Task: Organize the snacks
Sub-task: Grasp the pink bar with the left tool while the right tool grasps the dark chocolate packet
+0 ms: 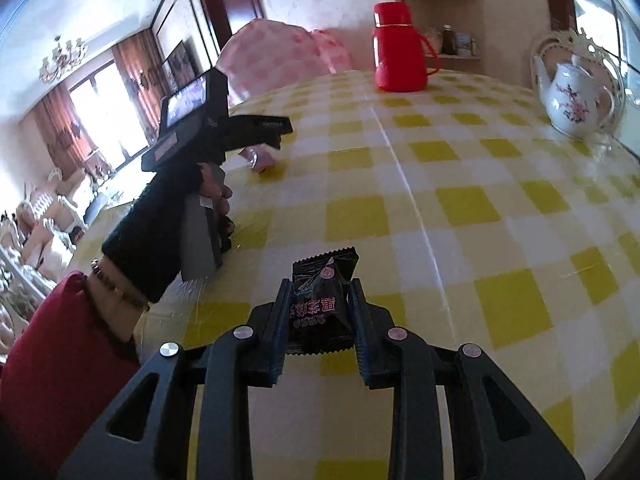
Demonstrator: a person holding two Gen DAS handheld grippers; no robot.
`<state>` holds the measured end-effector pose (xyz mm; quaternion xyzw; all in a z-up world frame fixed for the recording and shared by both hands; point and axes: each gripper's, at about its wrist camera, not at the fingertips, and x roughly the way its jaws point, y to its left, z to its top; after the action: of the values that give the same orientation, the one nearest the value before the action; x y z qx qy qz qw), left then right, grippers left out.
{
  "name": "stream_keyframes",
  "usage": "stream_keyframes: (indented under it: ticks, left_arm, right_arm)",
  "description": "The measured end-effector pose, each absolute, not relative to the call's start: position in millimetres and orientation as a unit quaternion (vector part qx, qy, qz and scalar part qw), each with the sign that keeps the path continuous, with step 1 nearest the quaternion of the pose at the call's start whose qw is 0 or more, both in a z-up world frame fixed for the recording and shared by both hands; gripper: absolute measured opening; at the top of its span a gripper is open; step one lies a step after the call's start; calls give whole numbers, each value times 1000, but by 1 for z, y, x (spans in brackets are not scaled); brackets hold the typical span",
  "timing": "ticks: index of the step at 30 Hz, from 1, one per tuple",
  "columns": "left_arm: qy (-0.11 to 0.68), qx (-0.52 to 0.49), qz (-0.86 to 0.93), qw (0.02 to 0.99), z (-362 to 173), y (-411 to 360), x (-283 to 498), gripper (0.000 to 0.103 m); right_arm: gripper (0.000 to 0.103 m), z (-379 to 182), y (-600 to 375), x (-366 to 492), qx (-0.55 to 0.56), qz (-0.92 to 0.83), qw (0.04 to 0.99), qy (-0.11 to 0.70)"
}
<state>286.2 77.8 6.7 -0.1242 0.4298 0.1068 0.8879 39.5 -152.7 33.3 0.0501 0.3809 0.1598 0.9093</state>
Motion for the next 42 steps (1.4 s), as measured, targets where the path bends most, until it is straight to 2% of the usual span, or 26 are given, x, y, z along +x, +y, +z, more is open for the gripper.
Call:
stream_keyframes:
  ticks: [2, 3, 4, 7, 13, 21, 26, 34, 42]
  left_arm:
    - [433, -113, 96, 889, 6, 75, 291, 94]
    - [430, -98, 92, 893, 6, 71, 291, 63]
    - [424, -81, 62, 900, 8, 65, 288, 16]
    - [434, -63, 24, 898, 9, 51, 283, 17]
    - [405, -13, -29, 914, 26, 4, 235, 17]
    - [390, 37, -66, 918, 27, -50, 135, 17]
    - [356, 41, -62, 932, 41, -51, 74, 17]
    - [307, -22, -65, 949, 60, -19, -7, 17]
    - [297, -30, -79, 951, 61, -10, -72, 17]
  right_arm:
    - [28, 31, -157, 39, 60, 152, 908, 385]
    - [28, 30, -158, 40, 62, 148, 909, 386]
    - [27, 30, -158, 40, 62, 144, 910, 384]
    - [28, 34, -161, 38, 55, 125, 918, 371]
    - [27, 24, -189, 47, 79, 75, 922, 372]
    - [27, 20, -221, 54, 115, 35, 922, 367]
    - [27, 28, -220, 40, 135, 42, 923, 357]
    - [27, 32, -213, -24, 135, 58, 929, 339]
    - [27, 39, -198, -98, 131, 81, 936, 317]
